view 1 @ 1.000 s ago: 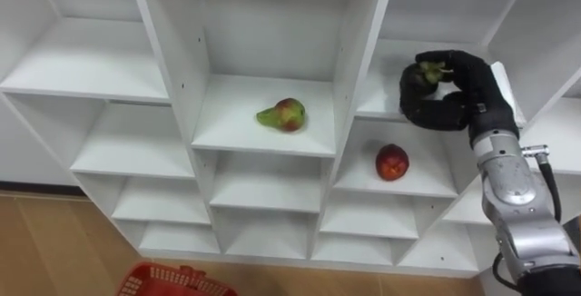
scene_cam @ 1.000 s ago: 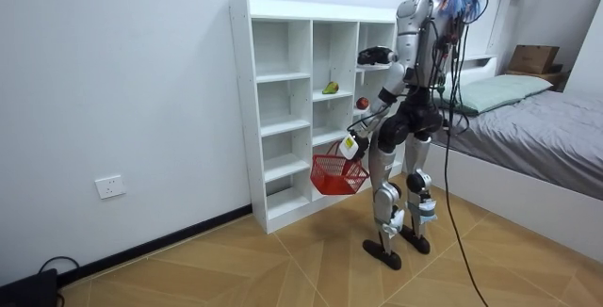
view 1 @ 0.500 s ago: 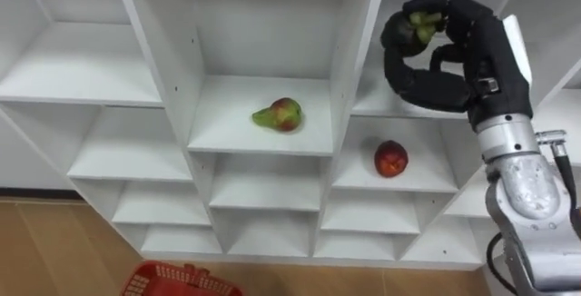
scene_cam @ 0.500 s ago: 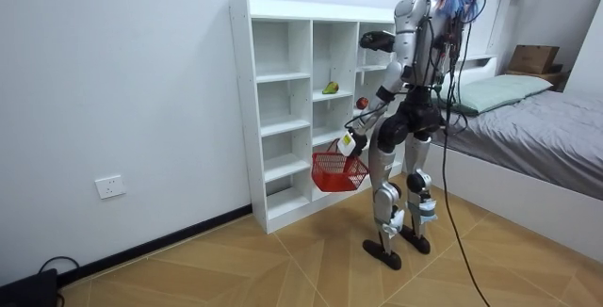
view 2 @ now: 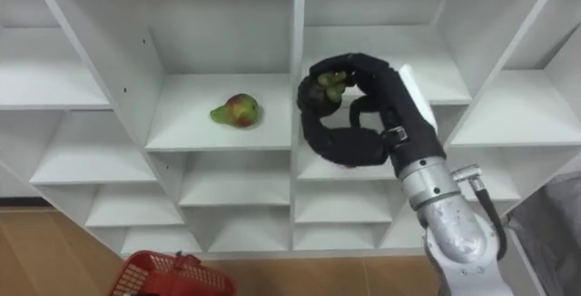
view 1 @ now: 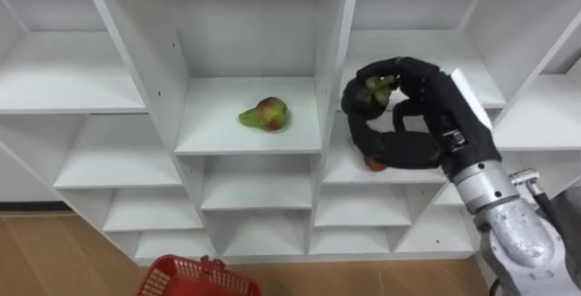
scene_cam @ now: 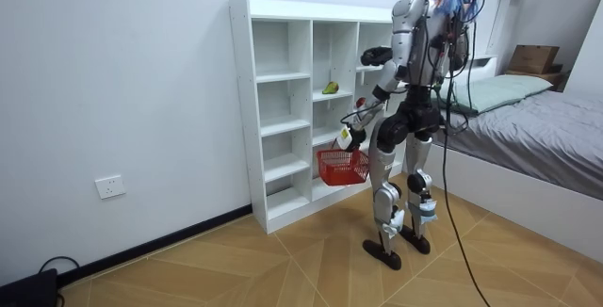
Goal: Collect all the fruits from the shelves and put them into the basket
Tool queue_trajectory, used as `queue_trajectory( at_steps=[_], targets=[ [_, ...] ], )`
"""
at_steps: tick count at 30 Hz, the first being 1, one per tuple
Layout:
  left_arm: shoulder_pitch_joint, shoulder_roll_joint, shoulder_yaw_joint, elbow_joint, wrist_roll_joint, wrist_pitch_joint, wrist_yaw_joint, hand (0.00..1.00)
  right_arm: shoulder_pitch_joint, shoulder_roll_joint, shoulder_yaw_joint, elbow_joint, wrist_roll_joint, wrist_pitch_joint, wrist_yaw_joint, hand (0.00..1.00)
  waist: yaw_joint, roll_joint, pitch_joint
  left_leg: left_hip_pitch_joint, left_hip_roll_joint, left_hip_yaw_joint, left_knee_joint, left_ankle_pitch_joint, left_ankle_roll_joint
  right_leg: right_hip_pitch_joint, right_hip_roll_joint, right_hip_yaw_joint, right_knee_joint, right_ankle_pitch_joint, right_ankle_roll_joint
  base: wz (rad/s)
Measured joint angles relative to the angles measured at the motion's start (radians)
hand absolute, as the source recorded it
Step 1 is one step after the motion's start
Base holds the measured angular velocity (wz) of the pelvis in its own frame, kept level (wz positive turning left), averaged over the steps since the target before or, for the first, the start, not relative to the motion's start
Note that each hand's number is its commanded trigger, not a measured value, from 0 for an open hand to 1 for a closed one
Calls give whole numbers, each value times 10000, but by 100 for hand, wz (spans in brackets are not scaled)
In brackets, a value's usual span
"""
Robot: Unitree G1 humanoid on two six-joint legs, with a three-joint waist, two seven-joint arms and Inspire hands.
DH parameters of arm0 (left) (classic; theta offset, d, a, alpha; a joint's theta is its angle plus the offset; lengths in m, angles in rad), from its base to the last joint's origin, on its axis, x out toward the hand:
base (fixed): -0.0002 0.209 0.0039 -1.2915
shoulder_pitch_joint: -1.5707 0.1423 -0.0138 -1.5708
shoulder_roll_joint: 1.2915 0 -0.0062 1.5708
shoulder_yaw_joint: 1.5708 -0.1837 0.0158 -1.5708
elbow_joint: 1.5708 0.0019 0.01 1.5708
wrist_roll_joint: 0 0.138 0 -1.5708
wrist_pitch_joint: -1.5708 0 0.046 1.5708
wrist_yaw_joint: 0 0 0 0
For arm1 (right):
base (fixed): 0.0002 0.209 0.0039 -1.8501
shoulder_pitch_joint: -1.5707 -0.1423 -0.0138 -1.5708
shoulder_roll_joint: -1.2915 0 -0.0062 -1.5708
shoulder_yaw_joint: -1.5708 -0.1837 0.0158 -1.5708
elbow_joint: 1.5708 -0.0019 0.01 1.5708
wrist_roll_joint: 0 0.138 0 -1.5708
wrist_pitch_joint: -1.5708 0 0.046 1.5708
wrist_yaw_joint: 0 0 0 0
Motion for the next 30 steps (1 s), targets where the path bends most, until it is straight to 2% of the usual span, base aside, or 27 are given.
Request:
queue_trajectory(
  at_steps=[1, 2, 5, 8, 13, 17, 21, 26, 30],
  targets=[
    [-89, -6, -28, 15, -85, -24, 4, 100, -8, 26, 59, 171, -19, -1, 17, 100, 2, -17, -3, -50, 4, 0, 5, 1, 0, -69, 0, 4, 21, 0, 0, 0],
    [-290, -30, -32, 15, -125, -33, 11, 100, -17, 138, 147, 555, -167, 0, 31, 100, 9, -62, 43, -112, 14, 9, 44, 6, -1, -160, 2, 19, 41, 2, -4, 0],
    [-653, -73, -178, 2, -156, -54, 34, 100, -17, 395, 367, 1279, -522, 22, 198, 100, 37, -67, 45, -555, 42, 65, 218, 5, 0, -609, -2, 44, 156, 12, -16, -1],
    [-973, -94, -453, -15, -170, -54, 29, 100, -26, 404, 747, 1697, -1131, 37, 248, 100, 32, -66, 45, -842, 47, 76, 305, 6, 2, -880, -10, 31, 189, 29, -28, 0],
    [-1173, -164, -624, -638, -180, -62, 55, 100, -28, 443, 1118, 2017, -1195, 44, 315, 100, 5, -90, 55, -893, 49, 107, 324, 6, 1, -925, -14, 32, 165, 29, -28, 0],
    [-1409, -169, -740, -690, -503, -262, 57, 100, -83, 791, 1168, 2795, -1193, 17, 279, 100, 5, -62, 77, -986, 52, 57, 350, 6, 2, -982, -12, 3, 174, 31, -32, 1],
    [-1602, -300, -847, -418, -862, -359, 61, 100, -618, 1012, 1426, 4542, -1243, 26, 182, 100, 31, 45, 149, -1437, 75, 126, 549, 23, 30, -1512, -45, 33, 503, 36, -41, -2],
    [-1697, -376, -913, -381, -966, -427, -71, 100, -1368, 1073, 1496, 5947, -1729, -34, -254, 100, 19, 134, 202, -2006, 170, 87, 892, 29, 43, -2036, -61, 9, 733, 55, -71, 1],
    [-1847, -367, -1029, -385, -943, -622, -365, 100, -1771, 1123, 1543, 7058, -2177, -188, -430, 100, 92, 265, 210, -2321, 180, 100, 902, 89, 101, -2391, -65, 10, 881, 80, -106, 0]
  ],
)
